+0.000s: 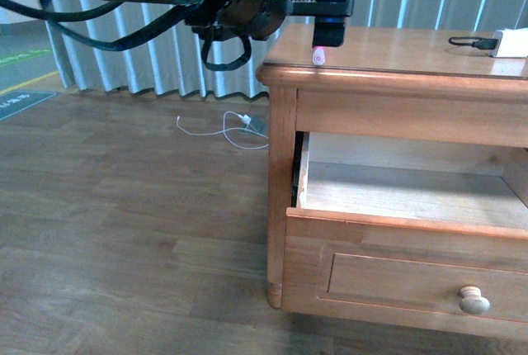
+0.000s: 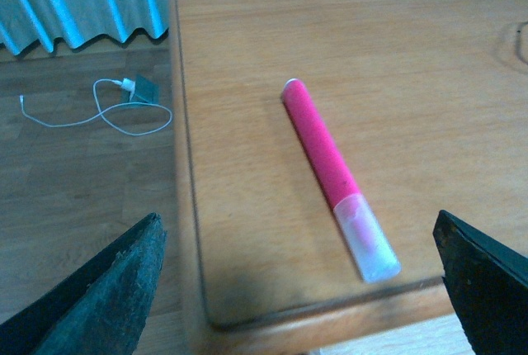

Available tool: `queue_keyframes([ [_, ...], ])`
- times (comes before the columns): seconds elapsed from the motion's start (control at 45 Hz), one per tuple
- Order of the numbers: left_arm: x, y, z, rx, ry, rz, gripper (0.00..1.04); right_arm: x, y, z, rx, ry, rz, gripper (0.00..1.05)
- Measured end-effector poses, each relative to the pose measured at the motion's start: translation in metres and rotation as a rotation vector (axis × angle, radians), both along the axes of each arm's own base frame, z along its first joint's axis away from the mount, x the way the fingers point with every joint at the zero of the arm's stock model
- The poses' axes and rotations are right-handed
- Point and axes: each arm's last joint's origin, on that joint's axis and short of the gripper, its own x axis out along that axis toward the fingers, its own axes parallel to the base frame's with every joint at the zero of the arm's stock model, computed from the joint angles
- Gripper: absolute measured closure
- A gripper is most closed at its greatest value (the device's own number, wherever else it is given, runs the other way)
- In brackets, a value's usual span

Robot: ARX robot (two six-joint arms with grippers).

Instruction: Place pink marker in drawer with both arms

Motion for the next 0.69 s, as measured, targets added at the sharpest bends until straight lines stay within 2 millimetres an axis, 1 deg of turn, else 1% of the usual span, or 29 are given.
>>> queue_keyframes([
  [0.222, 0.021, -0.032, -0.004, 0.047, 0.030, 0.007, 0.06, 0.000, 0.000, 0.000, 0.000, 0.000, 0.000, 0.09],
  [0.378, 0.031, -0.046, -0.010, 0.069, 0.056, 0.021, 0.06, 0.000, 0.000, 0.000, 0.000, 0.000, 0.000, 0.09],
  [0.556, 0.039, -0.051, -0.015, 0.095, 0.092, 0.035, 0.06, 0.000, 0.000, 0.000, 0.000, 0.000, 0.000, 0.09],
  [0.689, 0.048, -0.053, -0.014, 0.098, 0.112, 0.047, 0.06, 0.000, 0.000, 0.000, 0.000, 0.000, 0.000, 0.09],
])
